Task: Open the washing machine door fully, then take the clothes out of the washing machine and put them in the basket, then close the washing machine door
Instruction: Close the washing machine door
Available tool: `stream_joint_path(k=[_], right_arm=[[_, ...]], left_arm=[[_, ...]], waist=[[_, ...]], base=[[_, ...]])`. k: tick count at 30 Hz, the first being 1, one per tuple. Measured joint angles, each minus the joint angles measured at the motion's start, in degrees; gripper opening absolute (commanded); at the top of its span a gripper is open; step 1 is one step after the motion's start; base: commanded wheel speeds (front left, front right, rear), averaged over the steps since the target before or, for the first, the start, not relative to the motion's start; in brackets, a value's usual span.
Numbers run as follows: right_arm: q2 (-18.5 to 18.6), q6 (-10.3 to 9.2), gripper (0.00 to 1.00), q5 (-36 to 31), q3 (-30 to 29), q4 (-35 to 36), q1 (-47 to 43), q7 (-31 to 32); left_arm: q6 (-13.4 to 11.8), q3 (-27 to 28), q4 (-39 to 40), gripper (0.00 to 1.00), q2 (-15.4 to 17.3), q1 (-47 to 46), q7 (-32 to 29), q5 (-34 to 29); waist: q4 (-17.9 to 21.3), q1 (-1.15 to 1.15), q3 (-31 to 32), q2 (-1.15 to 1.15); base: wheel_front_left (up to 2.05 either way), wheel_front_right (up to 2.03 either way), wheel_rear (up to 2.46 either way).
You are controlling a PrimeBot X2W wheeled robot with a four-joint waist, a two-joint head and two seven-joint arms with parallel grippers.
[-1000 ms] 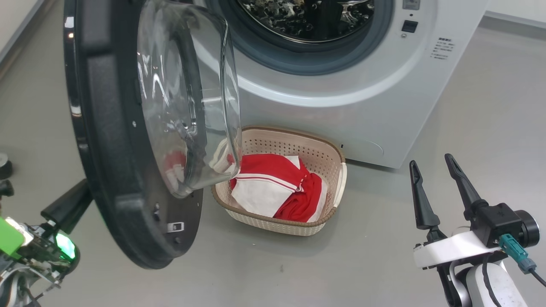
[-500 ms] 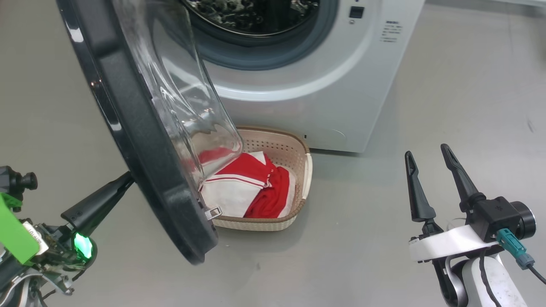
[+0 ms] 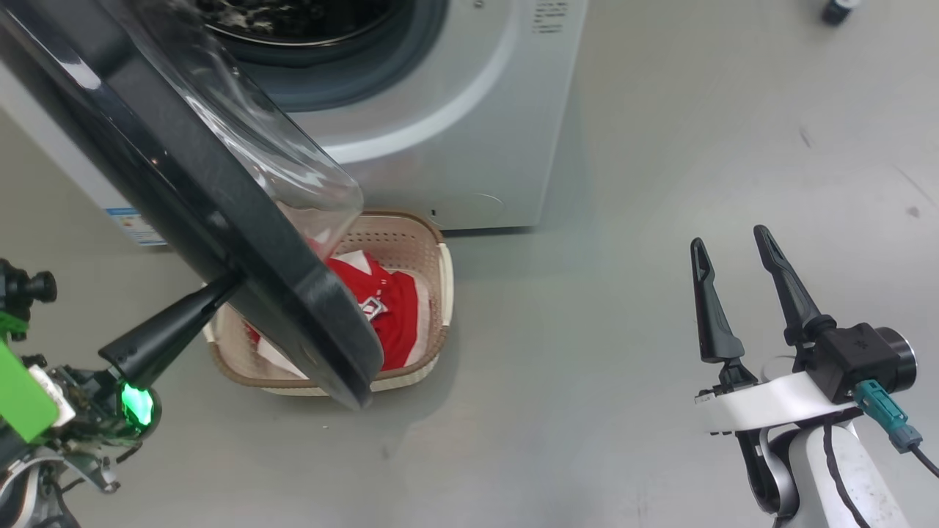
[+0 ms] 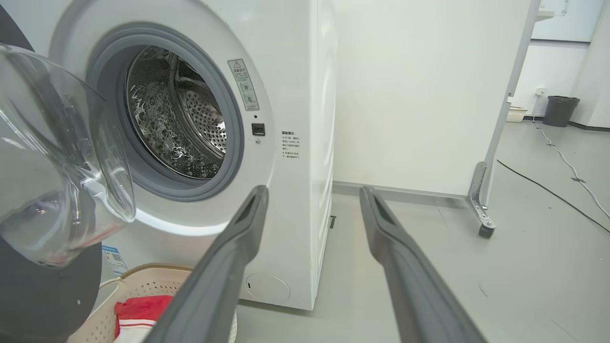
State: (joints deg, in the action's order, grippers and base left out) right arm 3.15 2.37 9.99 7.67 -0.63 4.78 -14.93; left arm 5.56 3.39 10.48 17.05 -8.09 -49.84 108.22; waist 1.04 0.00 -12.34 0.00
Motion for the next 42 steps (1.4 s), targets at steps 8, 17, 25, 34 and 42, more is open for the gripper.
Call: stream_joint_path(k=[8, 17, 25, 34, 42], right_arm=[[-0.32, 0.0, 1.0, 0.99, 0.85, 0.98, 1.38, 0.0], [-0.41, 0.0, 1.0, 1.76, 1.66, 1.58, 3.61, 0.0], [-0.49, -0.09, 1.0, 4.46, 2.72, 2.07, 5.67, 0.0], [-0.56, -0.62, 1.0, 6.68, 4.83, 2.2, 8.37, 0.0], [-0.57, -1.12, 1.0, 7.6, 5.48, 2.14, 9.19, 0.0]], left_arm=[[-2.79, -0.78, 0.77, 0.0, 0.12, -5.42, 0.15, -0.33], [-6.05, -1.21, 0.01, 0.0, 0.98, -13.4, 1.29, -2.07], [-9.87, -0.91, -2.72, 0.0, 2.14, -21.24, 3.05, -3.38], [-10.83, 1.98, -8.13, 0.0, 2.44, -29.83, 7.0, -3.92], [-11.32, 2.12, -13.3, 0.0, 2.44, -35.64, 9.65, -6.22]], waist=[[5.52, 0.0, -3.19, 0.0], [10.87, 0.0, -7.78, 0.0], [15.15, 0.0, -11.98, 0.0], [19.63, 0.0, -15.77, 0.0], [22.58, 0.01, -17.77, 0.0]], base=[[0.0, 0.0, 0.0], [0.0, 0.0, 0.0], [0.0, 0.0, 0.0], [0.0, 0.0, 0.0], [0.0, 0.0, 0.0]])
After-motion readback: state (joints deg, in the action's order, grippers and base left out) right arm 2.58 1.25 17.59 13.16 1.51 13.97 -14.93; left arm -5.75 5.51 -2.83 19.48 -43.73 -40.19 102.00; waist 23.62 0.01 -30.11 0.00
